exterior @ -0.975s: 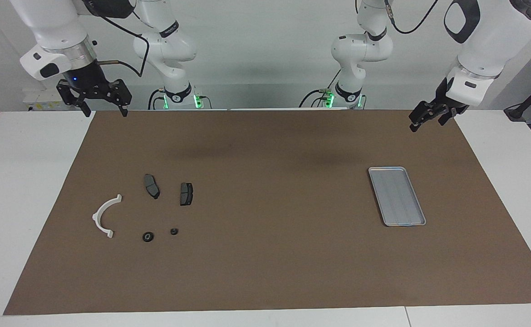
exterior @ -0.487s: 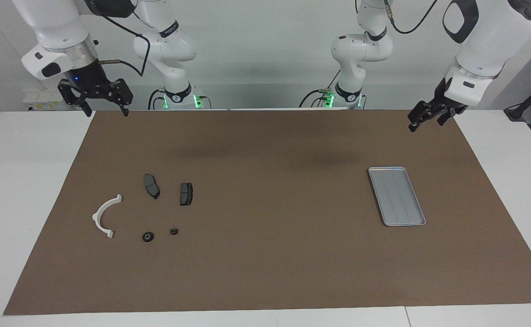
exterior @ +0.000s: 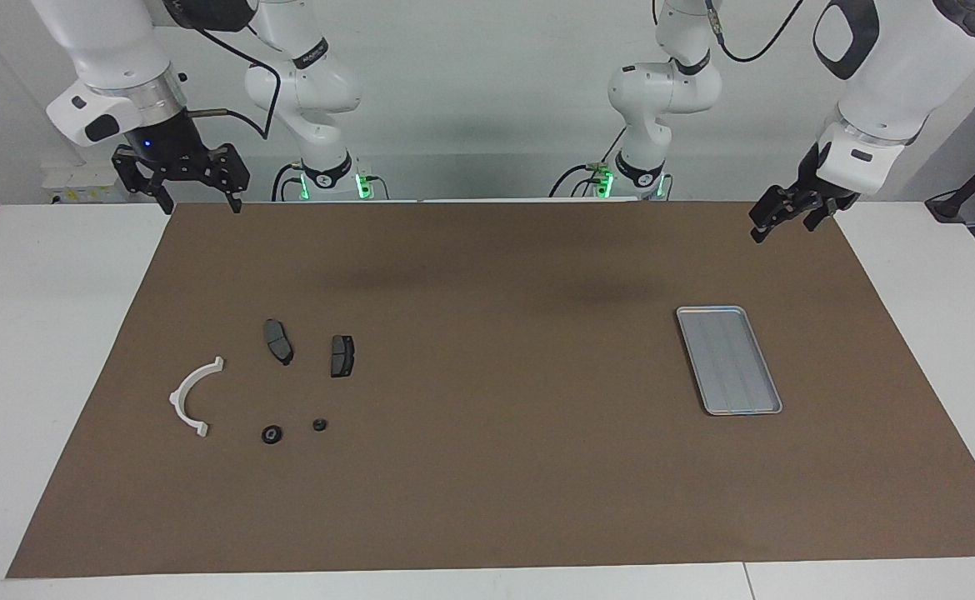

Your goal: Pick bearing gear from pile to tray

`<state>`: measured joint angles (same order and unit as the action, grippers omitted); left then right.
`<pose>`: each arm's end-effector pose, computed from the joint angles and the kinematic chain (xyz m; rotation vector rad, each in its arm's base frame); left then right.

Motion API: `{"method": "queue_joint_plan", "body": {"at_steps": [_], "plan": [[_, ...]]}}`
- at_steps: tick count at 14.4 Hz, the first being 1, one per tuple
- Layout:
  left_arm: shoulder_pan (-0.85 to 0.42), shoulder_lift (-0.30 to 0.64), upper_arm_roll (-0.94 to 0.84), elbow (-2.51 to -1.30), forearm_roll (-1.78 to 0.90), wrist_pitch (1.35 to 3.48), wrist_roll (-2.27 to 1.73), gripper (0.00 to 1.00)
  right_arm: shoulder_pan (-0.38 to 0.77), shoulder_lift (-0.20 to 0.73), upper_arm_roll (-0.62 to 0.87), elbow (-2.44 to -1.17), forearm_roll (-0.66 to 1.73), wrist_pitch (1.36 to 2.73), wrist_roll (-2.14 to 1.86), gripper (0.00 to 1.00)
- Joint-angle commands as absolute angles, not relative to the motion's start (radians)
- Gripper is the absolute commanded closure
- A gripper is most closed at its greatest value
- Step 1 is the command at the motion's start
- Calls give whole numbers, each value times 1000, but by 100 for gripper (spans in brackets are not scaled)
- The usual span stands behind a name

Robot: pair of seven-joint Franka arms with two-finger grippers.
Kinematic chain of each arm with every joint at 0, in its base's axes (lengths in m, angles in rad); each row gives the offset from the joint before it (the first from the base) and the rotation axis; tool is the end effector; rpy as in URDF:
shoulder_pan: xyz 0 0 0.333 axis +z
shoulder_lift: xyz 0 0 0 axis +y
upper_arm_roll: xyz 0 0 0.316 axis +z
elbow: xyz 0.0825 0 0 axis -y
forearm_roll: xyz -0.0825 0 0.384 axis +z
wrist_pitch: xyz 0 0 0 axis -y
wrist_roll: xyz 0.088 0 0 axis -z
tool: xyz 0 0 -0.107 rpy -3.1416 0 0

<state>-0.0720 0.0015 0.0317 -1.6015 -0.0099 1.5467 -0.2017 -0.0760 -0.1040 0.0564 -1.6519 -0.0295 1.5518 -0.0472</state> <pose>0.5508 -0.0233 0.6072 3.1271 0.2530 -0.0896 0.5196 -0.0117 0.6404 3.1059 0.0415 0.0040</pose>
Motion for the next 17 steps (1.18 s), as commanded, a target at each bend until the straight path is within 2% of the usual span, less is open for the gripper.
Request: {"method": "queue_joint_plan", "body": {"at_steps": [1,5,13,17], "plan": [[-81,-37,37,-1658,-5,1575,-204,0,-84,-117,112,-1675,-23,1583,33,0],[-87,-46,34,-1683,-5,1585,-209,0,12,-59,130,-1749,-23,1725,190,0],[-110,-77,26,-1755,-6,1655,-284,0,0,225,127,-1747,-41,2009,247,0],[-141,-101,26,-1808,-6,1671,-322,0,-6,325,126,-1735,-89,2103,331,6]]}}
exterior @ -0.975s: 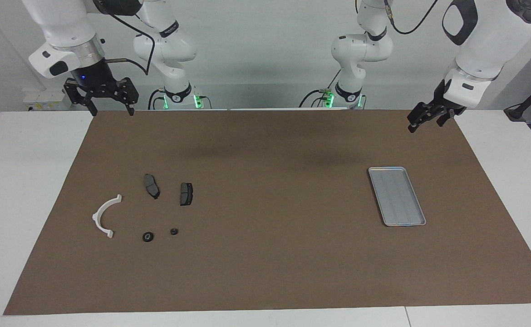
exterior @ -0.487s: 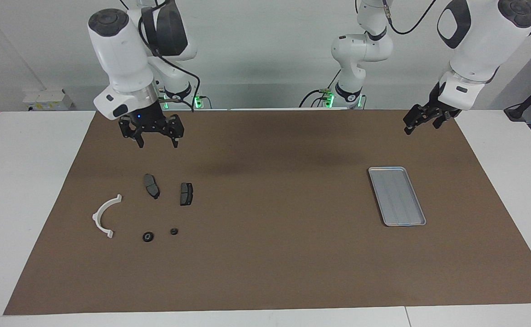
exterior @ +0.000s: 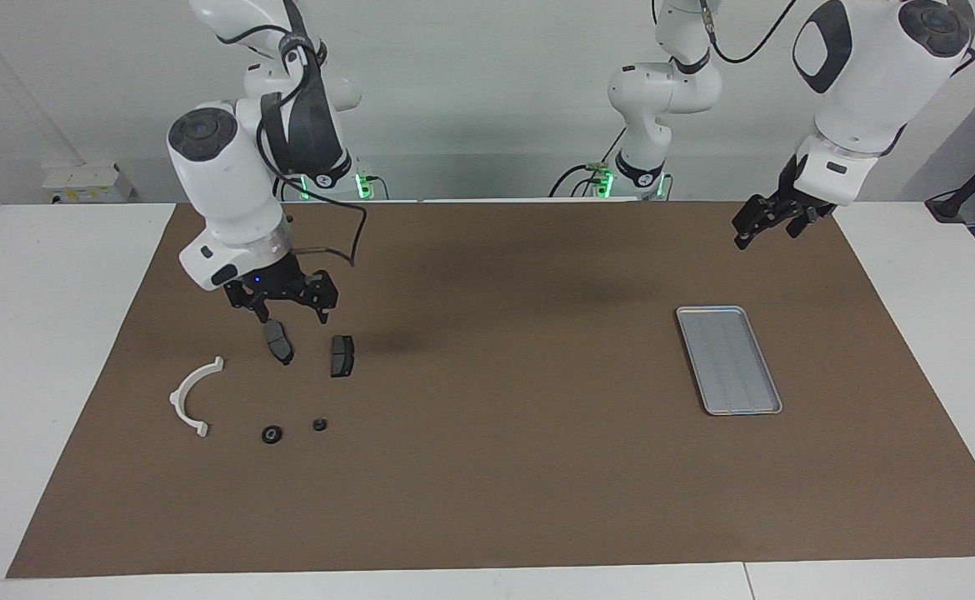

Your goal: Pick bearing gear from pile to tray

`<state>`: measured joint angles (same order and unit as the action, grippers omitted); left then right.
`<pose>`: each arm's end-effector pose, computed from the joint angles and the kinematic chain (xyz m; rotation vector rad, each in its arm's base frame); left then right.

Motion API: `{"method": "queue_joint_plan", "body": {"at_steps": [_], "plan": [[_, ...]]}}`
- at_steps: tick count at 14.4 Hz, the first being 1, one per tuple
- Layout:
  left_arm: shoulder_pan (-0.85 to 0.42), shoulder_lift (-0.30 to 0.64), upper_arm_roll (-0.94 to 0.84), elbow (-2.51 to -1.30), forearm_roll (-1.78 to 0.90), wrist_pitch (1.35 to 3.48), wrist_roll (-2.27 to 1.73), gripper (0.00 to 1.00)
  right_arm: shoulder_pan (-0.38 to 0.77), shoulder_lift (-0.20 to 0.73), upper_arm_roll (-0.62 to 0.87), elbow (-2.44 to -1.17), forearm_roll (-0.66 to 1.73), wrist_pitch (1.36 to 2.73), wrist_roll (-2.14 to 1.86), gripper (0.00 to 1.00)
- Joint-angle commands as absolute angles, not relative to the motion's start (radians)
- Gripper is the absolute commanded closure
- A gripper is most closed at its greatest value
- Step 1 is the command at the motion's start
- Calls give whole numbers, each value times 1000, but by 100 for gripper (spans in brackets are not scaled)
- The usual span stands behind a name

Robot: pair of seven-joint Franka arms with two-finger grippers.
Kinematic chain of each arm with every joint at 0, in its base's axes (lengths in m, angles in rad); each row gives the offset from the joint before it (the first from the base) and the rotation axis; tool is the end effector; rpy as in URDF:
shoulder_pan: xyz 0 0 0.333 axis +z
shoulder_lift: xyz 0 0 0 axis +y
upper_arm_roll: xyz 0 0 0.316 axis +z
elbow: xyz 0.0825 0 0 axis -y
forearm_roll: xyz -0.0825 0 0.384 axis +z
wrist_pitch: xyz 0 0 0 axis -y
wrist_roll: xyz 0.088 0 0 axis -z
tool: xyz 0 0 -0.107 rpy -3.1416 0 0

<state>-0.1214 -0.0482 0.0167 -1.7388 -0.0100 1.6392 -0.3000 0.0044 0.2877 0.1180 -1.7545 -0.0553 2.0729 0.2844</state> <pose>0.5376 -0.0573 0.5772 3.1252 0.3076 -0.0825 0.6357 0.0697 0.4086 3.1247 -0.2215 0.0555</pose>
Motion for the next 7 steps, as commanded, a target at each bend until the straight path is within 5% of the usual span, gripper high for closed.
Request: {"method": "queue_joint_plan", "body": {"at_steps": [1,7], "plan": [[-143,-104,25,-1810,-6,1672,-322,0,-11,337,126,-1735,-101,2124,331,4],[-130,-106,26,-1815,-6,1675,-313,0,-9,440,126,-1700,-146,2204,356,0]]}}
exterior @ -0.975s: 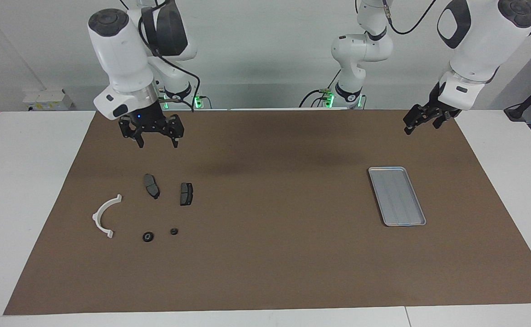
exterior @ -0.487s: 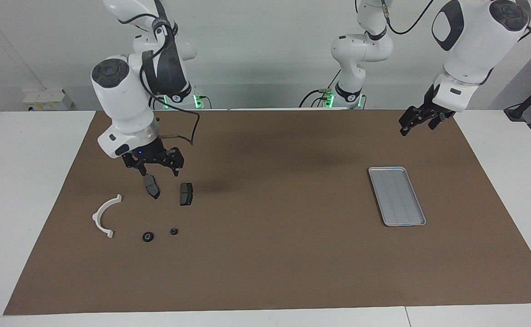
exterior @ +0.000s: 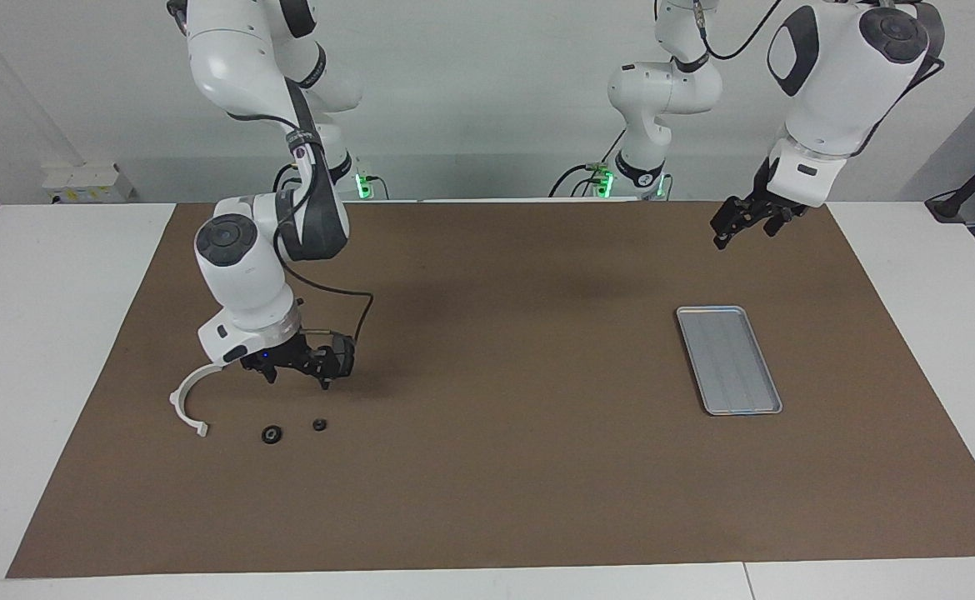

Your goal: Pick bearing gear from pile to tray

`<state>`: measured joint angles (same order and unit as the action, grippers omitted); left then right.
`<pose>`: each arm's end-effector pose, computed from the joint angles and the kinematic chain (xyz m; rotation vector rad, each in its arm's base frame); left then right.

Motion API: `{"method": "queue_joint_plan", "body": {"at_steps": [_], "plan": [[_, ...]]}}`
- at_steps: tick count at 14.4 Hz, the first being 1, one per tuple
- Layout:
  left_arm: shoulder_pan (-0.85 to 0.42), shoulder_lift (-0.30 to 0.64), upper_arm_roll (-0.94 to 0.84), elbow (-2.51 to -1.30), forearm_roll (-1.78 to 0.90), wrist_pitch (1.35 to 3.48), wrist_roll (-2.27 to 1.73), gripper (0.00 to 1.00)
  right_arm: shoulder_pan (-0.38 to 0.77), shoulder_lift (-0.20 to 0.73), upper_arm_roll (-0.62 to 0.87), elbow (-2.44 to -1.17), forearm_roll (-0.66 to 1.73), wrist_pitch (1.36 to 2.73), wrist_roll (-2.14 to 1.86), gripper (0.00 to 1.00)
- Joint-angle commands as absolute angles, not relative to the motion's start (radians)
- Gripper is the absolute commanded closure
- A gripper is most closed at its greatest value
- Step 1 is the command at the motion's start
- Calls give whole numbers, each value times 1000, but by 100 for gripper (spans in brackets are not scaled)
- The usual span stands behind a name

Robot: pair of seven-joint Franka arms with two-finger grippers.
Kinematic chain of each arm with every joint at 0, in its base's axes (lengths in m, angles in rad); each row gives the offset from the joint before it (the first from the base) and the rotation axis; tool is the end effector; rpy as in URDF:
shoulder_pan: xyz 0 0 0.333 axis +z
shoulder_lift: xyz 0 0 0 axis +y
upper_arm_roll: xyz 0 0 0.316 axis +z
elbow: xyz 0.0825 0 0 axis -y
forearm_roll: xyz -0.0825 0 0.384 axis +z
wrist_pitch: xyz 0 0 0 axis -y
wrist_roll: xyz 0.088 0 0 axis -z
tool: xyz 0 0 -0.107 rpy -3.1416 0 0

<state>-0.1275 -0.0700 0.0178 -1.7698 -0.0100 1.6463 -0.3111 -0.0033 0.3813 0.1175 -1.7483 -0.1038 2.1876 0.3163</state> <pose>0.5305 -0.0592 0.5749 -3.1241 -0.3172 0.0859 0.6544 0.0645 0.3618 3.1015 -0.2398 0.1076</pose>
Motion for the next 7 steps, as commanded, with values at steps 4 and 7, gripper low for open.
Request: {"method": "queue_joint_plan", "body": {"at_steps": [4,7], "plan": [[-130,-106,26,-1816,-6,1677,-318,0,3,544,126,-1619,-181,2217,385,0],[-146,-106,26,-1821,-6,1675,-313,0,6,587,126,-1592,-186,2220,391,0]]}}
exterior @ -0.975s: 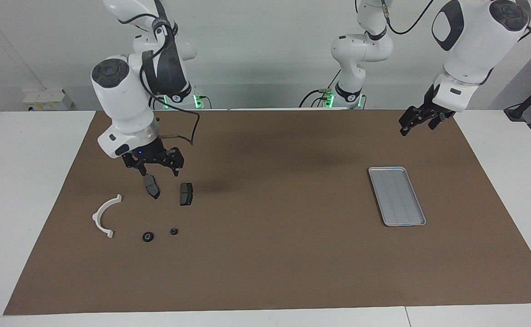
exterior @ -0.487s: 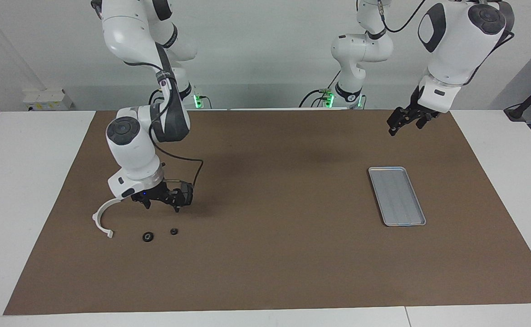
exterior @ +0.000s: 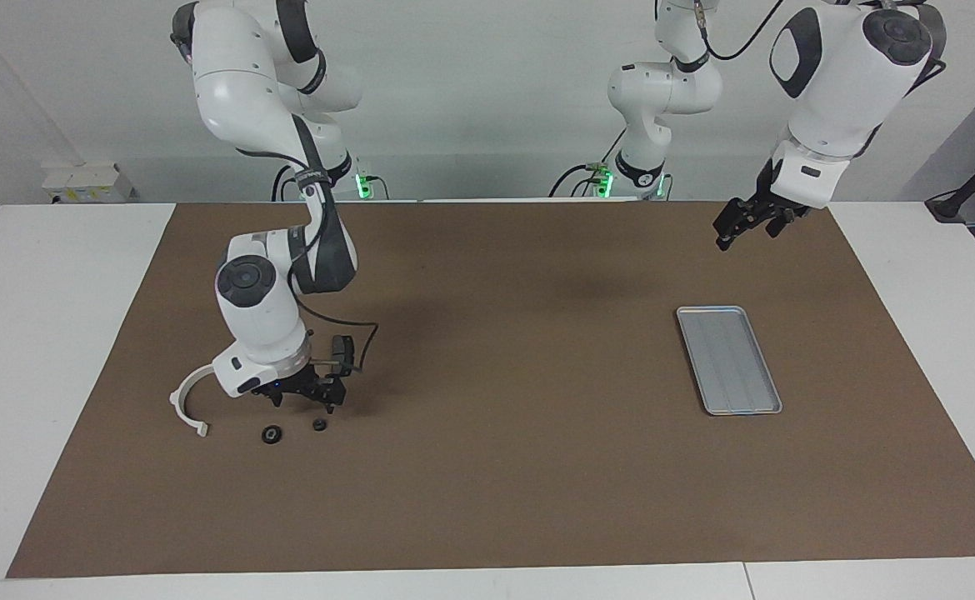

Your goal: Pick bearing gear from pile to tray

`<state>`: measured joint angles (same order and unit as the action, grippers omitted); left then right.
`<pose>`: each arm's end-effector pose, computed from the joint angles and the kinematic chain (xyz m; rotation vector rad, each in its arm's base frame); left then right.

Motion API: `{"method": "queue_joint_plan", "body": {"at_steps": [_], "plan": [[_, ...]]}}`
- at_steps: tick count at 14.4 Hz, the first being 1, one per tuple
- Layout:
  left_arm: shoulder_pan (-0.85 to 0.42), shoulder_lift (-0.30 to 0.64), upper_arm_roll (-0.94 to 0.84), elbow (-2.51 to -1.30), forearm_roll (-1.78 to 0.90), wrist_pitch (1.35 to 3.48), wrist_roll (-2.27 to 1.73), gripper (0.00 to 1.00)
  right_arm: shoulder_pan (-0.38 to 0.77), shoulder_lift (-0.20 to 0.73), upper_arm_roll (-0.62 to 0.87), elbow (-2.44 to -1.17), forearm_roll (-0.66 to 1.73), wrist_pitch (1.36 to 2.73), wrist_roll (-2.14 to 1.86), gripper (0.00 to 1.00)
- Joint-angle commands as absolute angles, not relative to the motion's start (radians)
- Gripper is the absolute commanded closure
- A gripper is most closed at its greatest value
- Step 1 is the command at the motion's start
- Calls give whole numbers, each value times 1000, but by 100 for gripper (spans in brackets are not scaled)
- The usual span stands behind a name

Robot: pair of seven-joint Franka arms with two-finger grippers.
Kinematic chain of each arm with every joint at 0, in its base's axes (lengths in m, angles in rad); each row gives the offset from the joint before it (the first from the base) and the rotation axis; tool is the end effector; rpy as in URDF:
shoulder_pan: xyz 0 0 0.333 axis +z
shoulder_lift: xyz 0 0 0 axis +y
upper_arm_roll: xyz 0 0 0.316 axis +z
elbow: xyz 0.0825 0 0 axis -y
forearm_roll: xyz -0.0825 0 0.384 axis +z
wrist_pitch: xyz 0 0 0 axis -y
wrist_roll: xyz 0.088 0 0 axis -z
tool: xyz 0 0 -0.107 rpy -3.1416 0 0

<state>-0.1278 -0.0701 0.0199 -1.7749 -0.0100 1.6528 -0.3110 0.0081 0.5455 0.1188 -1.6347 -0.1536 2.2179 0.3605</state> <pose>0.5309 -0.0582 0.5730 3.1239 0.3199 -0.0836 0.6851 0.0722 0.3068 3.0792 -0.2498 0.0880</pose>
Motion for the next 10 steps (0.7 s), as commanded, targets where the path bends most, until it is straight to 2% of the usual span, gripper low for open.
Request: {"method": "queue_joint_plan", "body": {"at_steps": [1,5,7,10], "plan": [[-146,-106,26,-1821,-5,1674,-311,0,6,603,127,-1592,-186,2235,399,0],[-146,-110,26,-1832,-6,1678,-311,0,6,609,127,-1588,-186,2240,442,5],[-146,-115,28,-1839,-6,1684,-314,0,6,611,127,-1588,-183,2238,443,16],[-146,-117,28,-1841,-5,1686,-318,0,6,609,129,-1592,-172,2233,466,25]]}}
